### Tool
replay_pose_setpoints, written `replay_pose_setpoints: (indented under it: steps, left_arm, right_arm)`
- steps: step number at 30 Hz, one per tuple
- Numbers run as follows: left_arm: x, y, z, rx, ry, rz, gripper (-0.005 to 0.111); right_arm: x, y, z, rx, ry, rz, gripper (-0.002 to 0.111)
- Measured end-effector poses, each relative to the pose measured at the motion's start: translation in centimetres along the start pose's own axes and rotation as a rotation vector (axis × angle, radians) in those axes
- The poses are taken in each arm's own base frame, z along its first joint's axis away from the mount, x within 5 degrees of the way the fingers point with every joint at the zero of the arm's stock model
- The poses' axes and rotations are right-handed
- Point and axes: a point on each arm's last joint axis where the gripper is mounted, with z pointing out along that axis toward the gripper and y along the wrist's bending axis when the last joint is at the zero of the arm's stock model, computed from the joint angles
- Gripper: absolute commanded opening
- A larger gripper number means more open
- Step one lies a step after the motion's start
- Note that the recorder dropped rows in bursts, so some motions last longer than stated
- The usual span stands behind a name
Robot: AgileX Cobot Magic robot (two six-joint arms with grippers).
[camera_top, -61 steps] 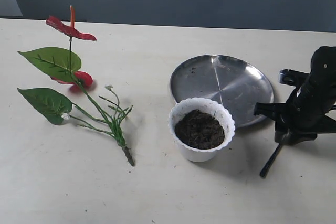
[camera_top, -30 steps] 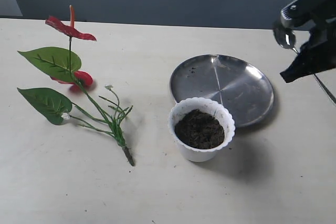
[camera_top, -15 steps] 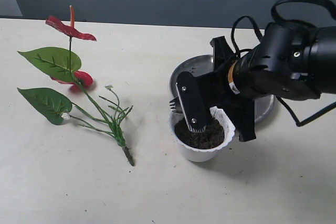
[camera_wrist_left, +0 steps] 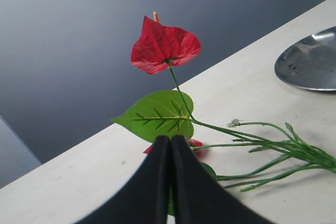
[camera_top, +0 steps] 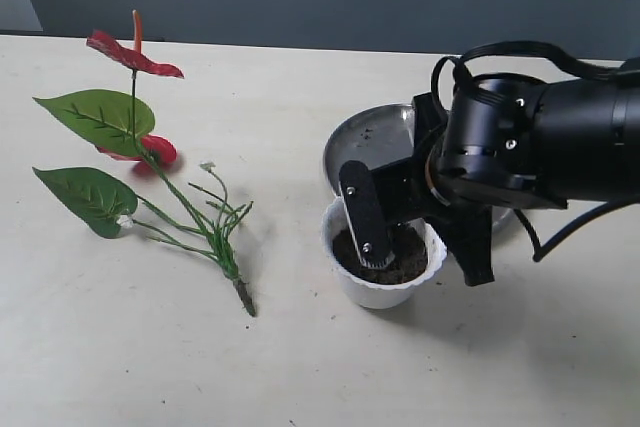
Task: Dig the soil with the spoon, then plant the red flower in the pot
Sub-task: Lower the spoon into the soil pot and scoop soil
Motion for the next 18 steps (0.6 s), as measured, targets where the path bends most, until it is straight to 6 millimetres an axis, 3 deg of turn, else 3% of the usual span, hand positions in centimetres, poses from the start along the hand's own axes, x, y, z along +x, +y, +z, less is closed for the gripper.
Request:
replay_pose_setpoints:
  steps: [7,18]
  left_arm:
    - [0.0,0.0,0.0,0.000,0.000,0.000,0.001]
    - [0.0,0.0,0.0,0.000,0.000,0.000,0.001]
  right_arm:
    - [-1.0,0.4,-0.5,0.000,-0.023,-0.016,-0.001]
    - [-0.9,1.2,0.3,-0.077,0.051,0.011,-0.001]
